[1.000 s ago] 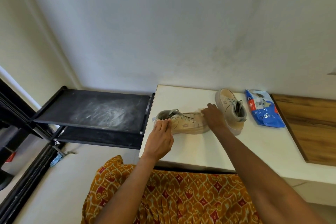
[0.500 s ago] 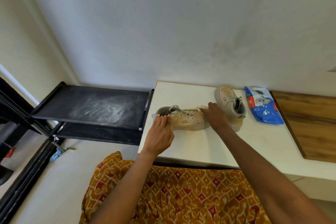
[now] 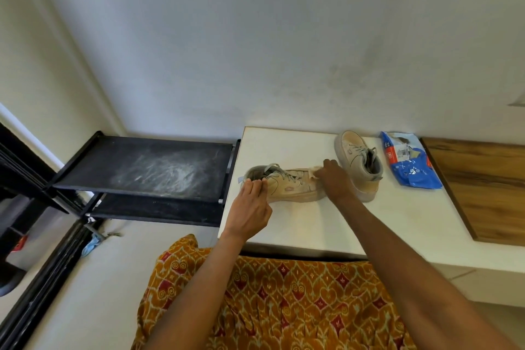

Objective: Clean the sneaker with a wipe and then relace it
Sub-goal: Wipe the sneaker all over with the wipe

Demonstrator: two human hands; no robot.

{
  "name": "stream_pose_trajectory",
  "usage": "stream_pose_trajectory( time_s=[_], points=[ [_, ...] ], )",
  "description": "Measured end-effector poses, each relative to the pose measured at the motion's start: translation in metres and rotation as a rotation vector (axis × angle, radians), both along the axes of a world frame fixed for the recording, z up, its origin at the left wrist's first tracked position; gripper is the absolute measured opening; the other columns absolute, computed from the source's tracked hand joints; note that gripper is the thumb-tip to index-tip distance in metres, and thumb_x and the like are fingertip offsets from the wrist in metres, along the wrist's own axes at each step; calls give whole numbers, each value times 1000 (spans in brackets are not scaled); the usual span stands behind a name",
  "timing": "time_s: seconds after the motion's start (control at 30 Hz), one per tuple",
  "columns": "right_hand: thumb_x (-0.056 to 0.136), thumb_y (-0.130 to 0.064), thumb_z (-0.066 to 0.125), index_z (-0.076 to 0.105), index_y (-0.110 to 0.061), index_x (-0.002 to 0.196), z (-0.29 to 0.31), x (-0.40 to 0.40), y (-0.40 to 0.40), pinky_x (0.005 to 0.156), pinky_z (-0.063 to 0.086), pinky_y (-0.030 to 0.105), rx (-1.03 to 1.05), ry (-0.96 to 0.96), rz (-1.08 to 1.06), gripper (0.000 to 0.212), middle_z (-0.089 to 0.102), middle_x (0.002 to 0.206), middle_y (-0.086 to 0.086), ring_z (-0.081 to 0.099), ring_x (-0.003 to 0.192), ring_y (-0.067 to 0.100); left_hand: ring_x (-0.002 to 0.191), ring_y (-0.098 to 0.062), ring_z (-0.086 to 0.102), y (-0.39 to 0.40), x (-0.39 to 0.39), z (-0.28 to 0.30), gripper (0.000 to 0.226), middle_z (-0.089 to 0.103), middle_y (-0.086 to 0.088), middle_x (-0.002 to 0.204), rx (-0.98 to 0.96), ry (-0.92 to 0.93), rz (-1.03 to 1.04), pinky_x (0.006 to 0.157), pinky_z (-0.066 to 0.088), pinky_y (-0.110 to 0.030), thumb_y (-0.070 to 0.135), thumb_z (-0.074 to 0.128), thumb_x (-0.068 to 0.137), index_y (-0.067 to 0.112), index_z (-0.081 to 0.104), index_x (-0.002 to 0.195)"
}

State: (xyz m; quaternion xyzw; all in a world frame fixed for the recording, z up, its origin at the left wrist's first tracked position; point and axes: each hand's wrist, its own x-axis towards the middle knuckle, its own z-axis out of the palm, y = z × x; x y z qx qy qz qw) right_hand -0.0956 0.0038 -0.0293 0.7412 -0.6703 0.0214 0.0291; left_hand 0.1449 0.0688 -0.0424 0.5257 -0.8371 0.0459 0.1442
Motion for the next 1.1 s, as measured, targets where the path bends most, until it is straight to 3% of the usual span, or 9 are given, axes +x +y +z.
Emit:
stream_pose_trajectory(
  time_s=[0.17, 0.3, 0.5, 0.67, 0.77, 0.87, 0.97, 1.03, 1.1],
  points=[
    [95, -18, 47, 66, -13, 113, -4, 12, 3, 76, 47, 35, 94, -77, 122, 27, 51, 108, 10, 48, 107, 25, 101, -25, 52, 2, -2, 2, 54, 54, -12, 111, -23, -2, 9, 96, 49, -36, 30, 33, 86, 0, 47, 128],
    [95, -14, 49, 64, -15, 117, -3, -14, -4, 83, 47, 31, 48, -58, -14, 26, 53, 114, 6, 49, 113, 21, 101, -25, 53, 1, -1, 2, 54, 54, -12, 111, -36, -4, 2, 96, 49, -36, 30, 32, 86, 0, 47, 128],
    [91, -10, 50, 67, -11, 115, 9, 29, -12, 85, 45, 35, 74, -408, 0, 29, 64, 111, 18, 58, 105, 33, 102, -27, 52, 0, -2, 0, 55, 54, -13, 112, -9, 14, 14, 96, 49, -37, 30, 33, 86, -1, 47, 129],
    [90, -12, 51, 71, -7, 99, 5, 38, -13, 73, 44, 31, 104, -321, -48, 22, 69, 101, 13, 63, 97, 29, 102, -27, 51, 0, 0, -1, 54, 54, -13, 112, -29, 9, -5, 97, 48, -37, 29, 33, 87, -1, 47, 130],
    [88, -22, 56, 73, -13, 94, 17, 28, -18, 76, 43, 31, 39, -285, -9, 20, 67, 100, 8, 58, 99, 26, 103, -27, 51, 1, -2, -2, 54, 53, -13, 112, -32, 25, 1, 97, 48, -38, 29, 33, 87, -1, 47, 130],
    [86, -21, 60, 69, -10, 87, 21, 24, -9, 83, 44, 36, -31, -531, 46, 15, 66, 109, 7, 56, 104, 26, 105, -28, 50, 1, -1, -4, 55, 53, -14, 115, -35, 38, 7, 98, 48, -39, 29, 32, 86, -1, 46, 130],
    [92, -18, 51, 54, -8, 82, 12, 26, 15, 62, 40, 32, -94, -739, -60, 14, 61, 79, 6, 56, 75, 23, 105, -28, 49, 0, -1, -5, 55, 53, -14, 115, -31, 51, 2, 98, 47, -39, 29, 32, 86, -1, 46, 130],
    [92, -16, 48, 47, -10, 81, 3, 31, 29, 57, 34, 30, -110, -690, 20, 12, 53, 72, 3, 50, 68, 20, 105, -29, 49, -1, -1, -5, 55, 52, -14, 115, -26, 63, -3, 98, 47, -39, 29, 34, 86, -1, 45, 131],
    [91, -14, 52, 55, -9, 88, -5, 38, 38, 64, 40, 30, -128, -590, 194, 6, 57, 84, 5, 53, 80, 20, 106, -30, 49, -2, 0, -7, 54, 52, -15, 116, -18, 71, -19, 99, 46, -40, 27, 38, 86, -2, 45, 131]
  ],
)
